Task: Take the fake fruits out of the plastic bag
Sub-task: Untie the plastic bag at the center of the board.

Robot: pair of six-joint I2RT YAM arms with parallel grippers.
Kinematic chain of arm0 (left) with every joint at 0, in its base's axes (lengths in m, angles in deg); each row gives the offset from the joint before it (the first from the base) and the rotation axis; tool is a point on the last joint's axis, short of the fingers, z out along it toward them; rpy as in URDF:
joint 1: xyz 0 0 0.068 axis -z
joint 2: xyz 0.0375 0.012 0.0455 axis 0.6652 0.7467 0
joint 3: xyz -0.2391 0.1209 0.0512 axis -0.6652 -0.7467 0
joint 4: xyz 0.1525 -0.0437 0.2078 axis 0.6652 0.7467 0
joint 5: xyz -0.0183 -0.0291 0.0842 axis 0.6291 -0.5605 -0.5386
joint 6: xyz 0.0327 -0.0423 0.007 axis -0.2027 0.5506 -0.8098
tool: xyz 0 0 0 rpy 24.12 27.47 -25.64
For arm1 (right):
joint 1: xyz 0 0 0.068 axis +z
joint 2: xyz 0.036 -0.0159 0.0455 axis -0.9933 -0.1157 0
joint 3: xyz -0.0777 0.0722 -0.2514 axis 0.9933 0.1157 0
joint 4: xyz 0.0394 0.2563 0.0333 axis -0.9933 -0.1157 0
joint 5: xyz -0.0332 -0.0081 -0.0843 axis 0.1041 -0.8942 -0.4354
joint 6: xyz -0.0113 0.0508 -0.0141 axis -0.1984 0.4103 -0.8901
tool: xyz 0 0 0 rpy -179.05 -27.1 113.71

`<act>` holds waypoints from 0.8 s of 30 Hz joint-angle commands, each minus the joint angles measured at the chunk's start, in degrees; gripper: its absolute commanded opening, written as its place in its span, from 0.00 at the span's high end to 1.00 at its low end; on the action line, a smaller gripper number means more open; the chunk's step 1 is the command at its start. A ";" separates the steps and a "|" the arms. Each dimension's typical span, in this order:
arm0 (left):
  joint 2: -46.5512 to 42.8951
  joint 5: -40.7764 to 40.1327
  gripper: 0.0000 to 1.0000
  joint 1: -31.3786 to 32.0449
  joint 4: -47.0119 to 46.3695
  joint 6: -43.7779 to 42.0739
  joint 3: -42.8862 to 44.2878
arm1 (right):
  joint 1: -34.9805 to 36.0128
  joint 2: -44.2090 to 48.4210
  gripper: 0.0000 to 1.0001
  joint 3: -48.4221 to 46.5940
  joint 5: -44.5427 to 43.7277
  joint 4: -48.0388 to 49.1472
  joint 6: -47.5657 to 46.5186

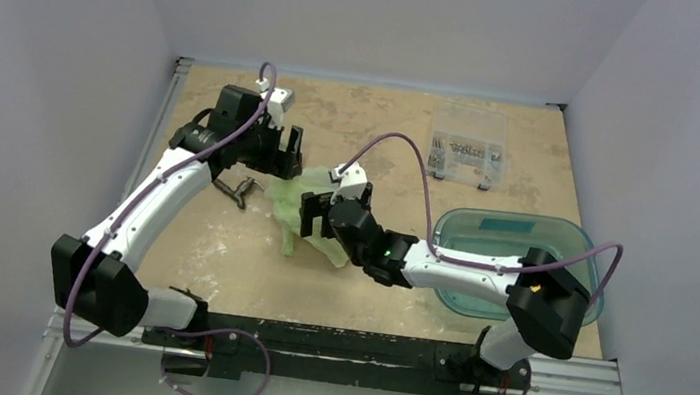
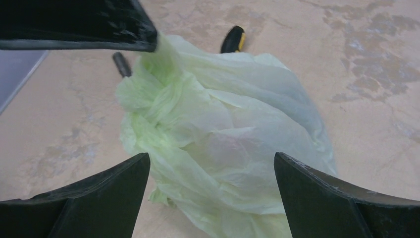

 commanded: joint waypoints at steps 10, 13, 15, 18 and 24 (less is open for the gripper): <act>-7.62 -5.16 0.00 2.82 -8.36 -1.26 -4.69 | -3.43 -0.20 0.56 5.41 0.48 6.18 11.96; -8.94 -7.92 0.00 6.30 -8.73 -5.47 -5.97 | -9.04 1.18 0.79 8.55 10.51 10.16 12.94; -8.98 -9.15 0.01 8.79 -8.07 -8.16 -6.04 | -14.06 2.05 1.00 10.24 20.45 12.28 14.83; -9.04 -9.23 0.08 11.09 -7.48 -9.58 -6.02 | -20.67 3.83 1.00 16.68 38.43 23.80 18.94; -4.00 -2.69 0.19 11.43 -5.67 -8.45 -3.43 | -22.88 7.05 1.00 19.71 47.41 26.18 16.56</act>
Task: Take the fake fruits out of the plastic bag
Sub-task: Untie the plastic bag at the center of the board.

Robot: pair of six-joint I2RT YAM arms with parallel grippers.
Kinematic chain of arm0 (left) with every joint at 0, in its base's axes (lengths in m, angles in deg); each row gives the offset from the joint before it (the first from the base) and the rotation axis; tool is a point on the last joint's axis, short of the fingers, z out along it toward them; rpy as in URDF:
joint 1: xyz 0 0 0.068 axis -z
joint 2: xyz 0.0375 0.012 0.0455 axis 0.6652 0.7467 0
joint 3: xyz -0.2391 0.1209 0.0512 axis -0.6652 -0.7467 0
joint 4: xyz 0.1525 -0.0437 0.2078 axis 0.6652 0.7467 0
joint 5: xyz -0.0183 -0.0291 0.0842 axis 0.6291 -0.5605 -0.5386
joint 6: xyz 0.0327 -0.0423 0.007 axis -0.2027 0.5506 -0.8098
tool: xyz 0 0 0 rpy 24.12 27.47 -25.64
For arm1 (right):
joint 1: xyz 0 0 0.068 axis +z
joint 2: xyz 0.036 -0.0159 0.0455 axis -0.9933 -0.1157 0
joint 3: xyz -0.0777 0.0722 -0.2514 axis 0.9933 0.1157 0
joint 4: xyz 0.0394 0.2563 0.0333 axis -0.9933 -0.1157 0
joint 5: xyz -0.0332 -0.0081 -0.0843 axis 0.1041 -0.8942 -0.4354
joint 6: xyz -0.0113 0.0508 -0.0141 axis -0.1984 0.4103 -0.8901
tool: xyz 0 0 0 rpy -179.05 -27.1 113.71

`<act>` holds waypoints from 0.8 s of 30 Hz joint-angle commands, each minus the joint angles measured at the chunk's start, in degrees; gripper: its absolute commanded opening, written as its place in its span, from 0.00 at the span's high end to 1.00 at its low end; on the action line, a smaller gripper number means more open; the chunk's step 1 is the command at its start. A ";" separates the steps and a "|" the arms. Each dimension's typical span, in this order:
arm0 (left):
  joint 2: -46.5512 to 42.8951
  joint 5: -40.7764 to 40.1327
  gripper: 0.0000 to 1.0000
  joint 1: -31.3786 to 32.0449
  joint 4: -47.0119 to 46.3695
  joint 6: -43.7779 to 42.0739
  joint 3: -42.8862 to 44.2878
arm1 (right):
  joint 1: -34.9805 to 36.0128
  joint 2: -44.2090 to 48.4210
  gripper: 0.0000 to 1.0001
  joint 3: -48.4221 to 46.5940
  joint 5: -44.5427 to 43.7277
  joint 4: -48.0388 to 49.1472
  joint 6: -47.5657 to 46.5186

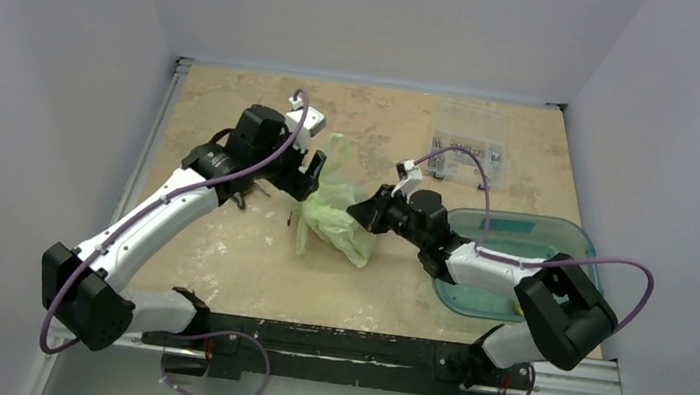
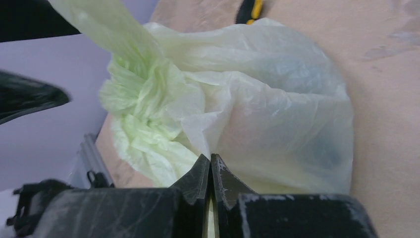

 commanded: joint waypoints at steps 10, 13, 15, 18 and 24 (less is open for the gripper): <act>8.58 4.66 0.31 0.01 5.11 0.63 6.44 | -0.14 6.73 1.00 4.97 6.78 6.56 -0.74; 7.04 5.05 0.15 0.01 4.35 0.75 5.61 | -0.96 7.85 1.00 4.88 1.85 2.82 1.15; 6.34 5.20 0.13 -0.02 4.01 0.89 5.38 | -1.78 8.30 1.00 4.81 0.68 1.44 2.24; 6.59 5.14 0.13 -0.05 3.87 0.48 5.22 | -2.35 8.63 1.00 4.57 -0.22 0.48 3.56; 9.57 7.15 0.38 -0.05 5.78 0.72 6.90 | -2.66 8.90 1.00 2.65 -1.92 -3.82 3.59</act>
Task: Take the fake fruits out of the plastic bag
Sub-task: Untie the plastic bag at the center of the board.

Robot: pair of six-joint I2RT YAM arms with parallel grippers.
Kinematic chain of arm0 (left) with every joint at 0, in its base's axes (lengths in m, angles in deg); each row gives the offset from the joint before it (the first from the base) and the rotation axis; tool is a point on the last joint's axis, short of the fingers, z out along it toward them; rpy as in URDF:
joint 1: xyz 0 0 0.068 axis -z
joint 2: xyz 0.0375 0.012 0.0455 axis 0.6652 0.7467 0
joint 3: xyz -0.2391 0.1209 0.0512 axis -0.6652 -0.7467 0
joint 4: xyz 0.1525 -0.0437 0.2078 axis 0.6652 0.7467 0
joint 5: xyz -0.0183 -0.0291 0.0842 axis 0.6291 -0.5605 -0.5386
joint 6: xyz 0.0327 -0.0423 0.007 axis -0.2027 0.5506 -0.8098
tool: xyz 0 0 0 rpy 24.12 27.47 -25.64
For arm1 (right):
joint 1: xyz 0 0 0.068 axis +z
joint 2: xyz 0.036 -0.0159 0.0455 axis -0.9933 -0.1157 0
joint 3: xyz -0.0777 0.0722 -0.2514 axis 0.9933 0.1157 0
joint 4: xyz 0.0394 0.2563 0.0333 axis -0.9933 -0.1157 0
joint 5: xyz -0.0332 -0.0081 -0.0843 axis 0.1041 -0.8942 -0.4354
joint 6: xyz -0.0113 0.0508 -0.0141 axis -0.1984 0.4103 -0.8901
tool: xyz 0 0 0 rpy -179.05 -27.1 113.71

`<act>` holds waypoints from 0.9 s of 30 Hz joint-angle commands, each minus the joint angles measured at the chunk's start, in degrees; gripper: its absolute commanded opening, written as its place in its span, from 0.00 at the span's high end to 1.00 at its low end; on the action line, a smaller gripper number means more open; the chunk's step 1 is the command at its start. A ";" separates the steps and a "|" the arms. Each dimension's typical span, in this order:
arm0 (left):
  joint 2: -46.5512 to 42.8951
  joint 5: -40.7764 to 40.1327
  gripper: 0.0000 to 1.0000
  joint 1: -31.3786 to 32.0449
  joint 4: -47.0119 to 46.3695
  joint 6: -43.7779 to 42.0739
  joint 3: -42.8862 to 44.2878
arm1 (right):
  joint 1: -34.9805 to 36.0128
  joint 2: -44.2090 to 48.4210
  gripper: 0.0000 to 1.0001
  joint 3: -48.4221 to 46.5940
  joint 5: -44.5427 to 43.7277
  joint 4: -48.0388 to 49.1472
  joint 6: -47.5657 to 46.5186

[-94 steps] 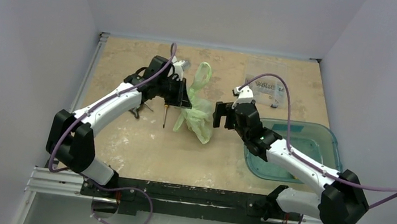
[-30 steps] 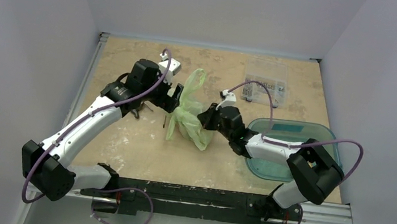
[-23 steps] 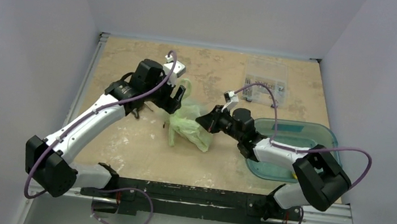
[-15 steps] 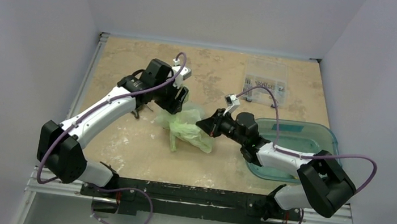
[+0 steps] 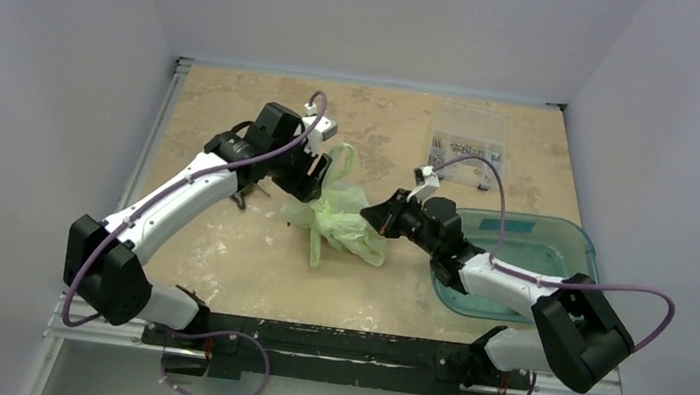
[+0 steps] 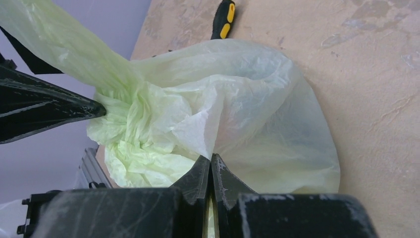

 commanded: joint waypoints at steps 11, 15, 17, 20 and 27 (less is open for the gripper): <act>7.66 12.47 0.96 -0.08 3.50 2.60 7.23 | 2.49 2.13 0.84 -12.65 -12.24 -21.09 -10.65; 7.14 12.44 1.00 -0.10 3.34 2.99 7.30 | 12.38 3.78 0.52 -19.25 -28.66 -32.49 -20.26; 6.91 13.01 1.00 -0.14 2.96 3.18 7.12 | 17.16 3.13 0.42 -22.37 -35.07 -37.27 -22.42; 6.48 13.81 1.00 -0.11 2.63 3.31 6.85 | 23.32 0.79 0.35 -26.42 -42.69 -42.22 -23.88; 6.88 14.05 1.00 -0.14 2.57 3.63 6.88 | 29.78 -7.48 0.31 -32.80 -46.17 -44.38 -27.49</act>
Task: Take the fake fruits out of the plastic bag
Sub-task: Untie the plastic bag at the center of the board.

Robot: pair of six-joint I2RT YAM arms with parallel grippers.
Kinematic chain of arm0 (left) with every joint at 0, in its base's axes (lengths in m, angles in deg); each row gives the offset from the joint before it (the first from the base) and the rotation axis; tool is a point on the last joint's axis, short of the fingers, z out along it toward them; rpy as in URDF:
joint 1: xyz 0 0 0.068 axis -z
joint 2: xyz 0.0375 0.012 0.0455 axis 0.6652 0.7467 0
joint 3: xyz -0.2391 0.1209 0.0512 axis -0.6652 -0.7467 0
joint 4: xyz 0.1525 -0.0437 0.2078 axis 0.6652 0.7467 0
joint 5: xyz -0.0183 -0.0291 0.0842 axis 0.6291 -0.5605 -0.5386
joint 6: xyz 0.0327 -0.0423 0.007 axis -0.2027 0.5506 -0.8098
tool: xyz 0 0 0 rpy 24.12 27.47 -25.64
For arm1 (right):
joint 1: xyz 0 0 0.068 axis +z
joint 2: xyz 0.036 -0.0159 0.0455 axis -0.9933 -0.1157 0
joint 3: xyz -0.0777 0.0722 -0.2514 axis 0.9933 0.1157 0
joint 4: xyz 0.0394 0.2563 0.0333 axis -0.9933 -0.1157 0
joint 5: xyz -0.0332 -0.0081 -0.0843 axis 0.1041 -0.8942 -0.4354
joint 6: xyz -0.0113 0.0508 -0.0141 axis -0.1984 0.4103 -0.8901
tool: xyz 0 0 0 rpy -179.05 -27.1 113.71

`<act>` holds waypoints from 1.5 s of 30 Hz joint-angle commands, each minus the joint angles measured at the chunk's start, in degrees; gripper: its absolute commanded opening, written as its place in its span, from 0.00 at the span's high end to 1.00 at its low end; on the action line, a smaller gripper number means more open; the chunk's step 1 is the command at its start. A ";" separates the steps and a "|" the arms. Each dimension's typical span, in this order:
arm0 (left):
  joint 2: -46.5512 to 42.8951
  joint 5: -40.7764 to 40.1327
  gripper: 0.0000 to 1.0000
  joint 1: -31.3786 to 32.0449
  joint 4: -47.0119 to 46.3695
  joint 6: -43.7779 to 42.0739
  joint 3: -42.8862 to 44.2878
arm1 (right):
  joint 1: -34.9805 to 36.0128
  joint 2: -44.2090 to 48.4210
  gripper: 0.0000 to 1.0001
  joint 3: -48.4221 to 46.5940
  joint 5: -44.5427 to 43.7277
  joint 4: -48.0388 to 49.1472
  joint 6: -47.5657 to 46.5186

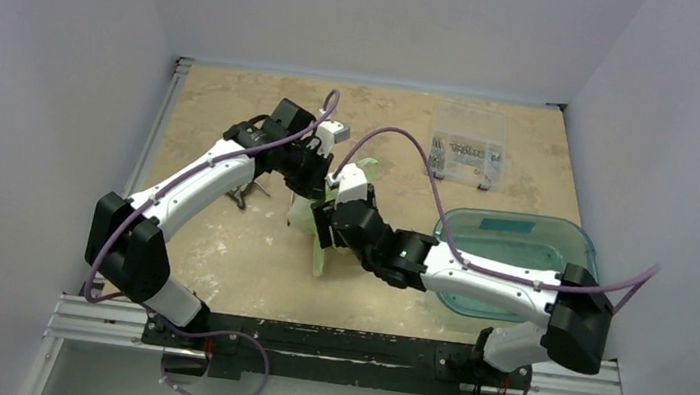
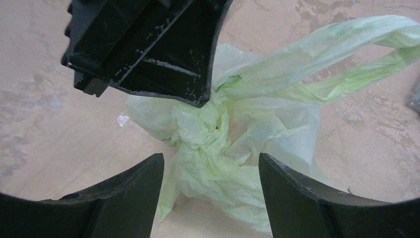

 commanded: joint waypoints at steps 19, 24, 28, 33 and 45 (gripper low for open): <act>-2.68 -6.82 1.00 -0.27 -0.89 1.94 1.66 | 2.56 -2.54 1.00 4.33 -5.46 9.96 3.32; -5.65 -11.89 1.00 -0.42 -2.58 2.10 -0.10 | -3.23 11.53 1.00 23.13 7.97 29.45 11.73; -7.64 -10.64 1.00 -0.56 -3.91 1.55 -0.89 | -10.71 17.12 1.00 32.48 20.31 40.10 16.58; -11.91 -4.93 0.63 -0.47 -8.03 0.47 -3.89 | -10.77 16.62 1.00 29.52 20.37 33.92 14.63; -15.86 -9.96 0.19 6.84 -10.79 -5.21 -6.94 | -10.82 16.12 1.00 29.54 21.57 34.70 13.50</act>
